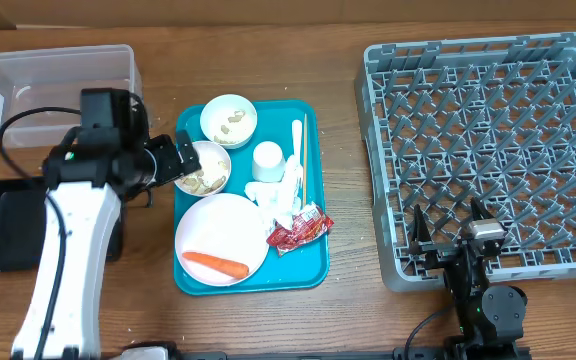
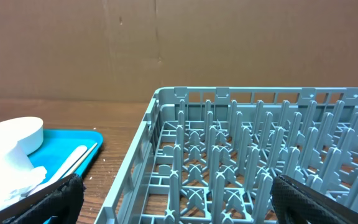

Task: Sort waste into correct bins and load items into the dishwasher rack
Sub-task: 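Grasp the rim of the peanut-shell bowl with the left gripper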

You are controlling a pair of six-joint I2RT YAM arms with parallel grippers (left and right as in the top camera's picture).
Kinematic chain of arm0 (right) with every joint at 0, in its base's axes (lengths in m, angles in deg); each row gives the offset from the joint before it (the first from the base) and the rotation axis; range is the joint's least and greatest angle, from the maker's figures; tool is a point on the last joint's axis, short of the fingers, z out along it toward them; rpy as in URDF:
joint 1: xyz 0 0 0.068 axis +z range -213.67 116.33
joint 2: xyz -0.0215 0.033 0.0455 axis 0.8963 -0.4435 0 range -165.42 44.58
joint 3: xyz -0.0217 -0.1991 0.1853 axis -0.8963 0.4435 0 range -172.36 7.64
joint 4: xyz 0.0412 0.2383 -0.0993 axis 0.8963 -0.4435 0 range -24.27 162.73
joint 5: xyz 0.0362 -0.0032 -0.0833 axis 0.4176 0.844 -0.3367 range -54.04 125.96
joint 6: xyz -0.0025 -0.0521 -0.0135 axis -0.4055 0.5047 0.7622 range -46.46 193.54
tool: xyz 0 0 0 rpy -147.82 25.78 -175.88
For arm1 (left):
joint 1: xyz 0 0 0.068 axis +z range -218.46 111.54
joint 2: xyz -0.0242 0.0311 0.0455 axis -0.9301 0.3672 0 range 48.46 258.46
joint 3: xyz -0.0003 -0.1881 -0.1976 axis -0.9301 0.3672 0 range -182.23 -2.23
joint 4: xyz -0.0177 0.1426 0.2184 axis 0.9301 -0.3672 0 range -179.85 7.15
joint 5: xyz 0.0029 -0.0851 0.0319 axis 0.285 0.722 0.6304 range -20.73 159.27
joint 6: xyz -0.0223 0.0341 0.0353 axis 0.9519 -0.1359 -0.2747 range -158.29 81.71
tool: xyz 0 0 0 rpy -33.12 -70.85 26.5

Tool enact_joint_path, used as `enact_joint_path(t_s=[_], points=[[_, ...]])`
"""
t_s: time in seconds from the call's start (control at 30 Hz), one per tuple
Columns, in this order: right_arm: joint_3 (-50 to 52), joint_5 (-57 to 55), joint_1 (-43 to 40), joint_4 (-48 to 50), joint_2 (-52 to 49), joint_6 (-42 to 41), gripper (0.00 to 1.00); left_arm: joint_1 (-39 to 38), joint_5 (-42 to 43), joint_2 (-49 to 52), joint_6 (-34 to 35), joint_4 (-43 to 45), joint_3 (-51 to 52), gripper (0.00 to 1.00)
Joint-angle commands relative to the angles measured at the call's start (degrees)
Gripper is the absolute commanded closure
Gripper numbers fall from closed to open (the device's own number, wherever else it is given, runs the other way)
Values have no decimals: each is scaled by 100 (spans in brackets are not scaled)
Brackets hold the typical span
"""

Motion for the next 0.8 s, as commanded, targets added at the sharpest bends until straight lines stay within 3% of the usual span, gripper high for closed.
enact_joint_path(t_s=[0.0, 0.27, 0.67, 0.77], points=[[59, 33, -7, 33, 42, 4, 0, 35, -1281, 564, 785, -90, -96, 0], [59, 35, -7, 33, 42, 4, 0, 68, -1021, 1904, 234, 146, -96, 0], [59, 35, -7, 33, 42, 4, 0, 90, -1294, 2262, 236, 824, -96, 0], [59, 35, -7, 33, 42, 4, 0, 33, -1248, 2262, 234, 868, -85, 18]])
